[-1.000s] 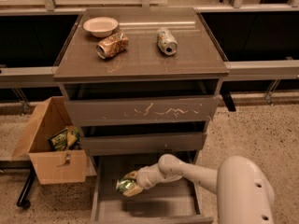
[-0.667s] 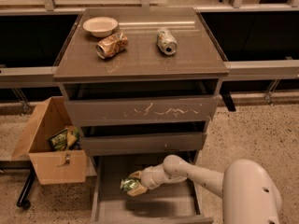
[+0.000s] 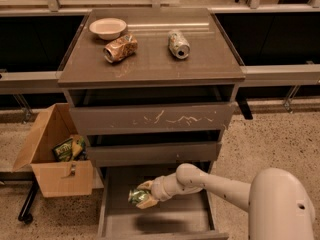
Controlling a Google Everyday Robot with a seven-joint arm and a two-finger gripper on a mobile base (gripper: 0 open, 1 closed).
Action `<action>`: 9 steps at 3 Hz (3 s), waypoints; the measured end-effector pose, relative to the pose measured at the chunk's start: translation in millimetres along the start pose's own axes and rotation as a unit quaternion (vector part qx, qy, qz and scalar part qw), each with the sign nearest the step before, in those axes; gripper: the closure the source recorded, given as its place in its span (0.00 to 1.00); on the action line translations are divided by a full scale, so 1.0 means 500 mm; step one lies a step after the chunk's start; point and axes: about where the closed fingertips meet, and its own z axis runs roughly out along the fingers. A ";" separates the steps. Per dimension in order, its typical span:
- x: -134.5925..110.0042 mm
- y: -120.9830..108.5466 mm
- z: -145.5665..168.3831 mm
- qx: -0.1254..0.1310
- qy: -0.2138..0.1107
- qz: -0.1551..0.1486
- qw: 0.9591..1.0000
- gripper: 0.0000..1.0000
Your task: Pick green can from bottom drawer and place on counter
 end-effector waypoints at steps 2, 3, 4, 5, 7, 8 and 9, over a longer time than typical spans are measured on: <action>-0.224 0.082 -0.163 0.014 0.025 -0.039 0.999 1.00; -0.365 0.128 -0.290 0.005 0.022 -0.084 0.996 1.00; -0.396 0.146 -0.328 -0.012 0.030 -0.100 0.995 1.00; -0.400 0.143 -0.332 -0.004 0.024 -0.096 0.995 1.00; -0.622 0.036 -0.501 0.053 0.022 -0.115 0.992 1.00; -0.763 -0.040 -0.584 0.086 0.028 -0.128 0.988 1.00; -0.763 -0.039 -0.583 0.085 0.029 -0.127 0.988 1.00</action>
Offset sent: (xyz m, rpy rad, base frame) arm -0.0698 -0.0086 0.3193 -0.1506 -0.2571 0.1347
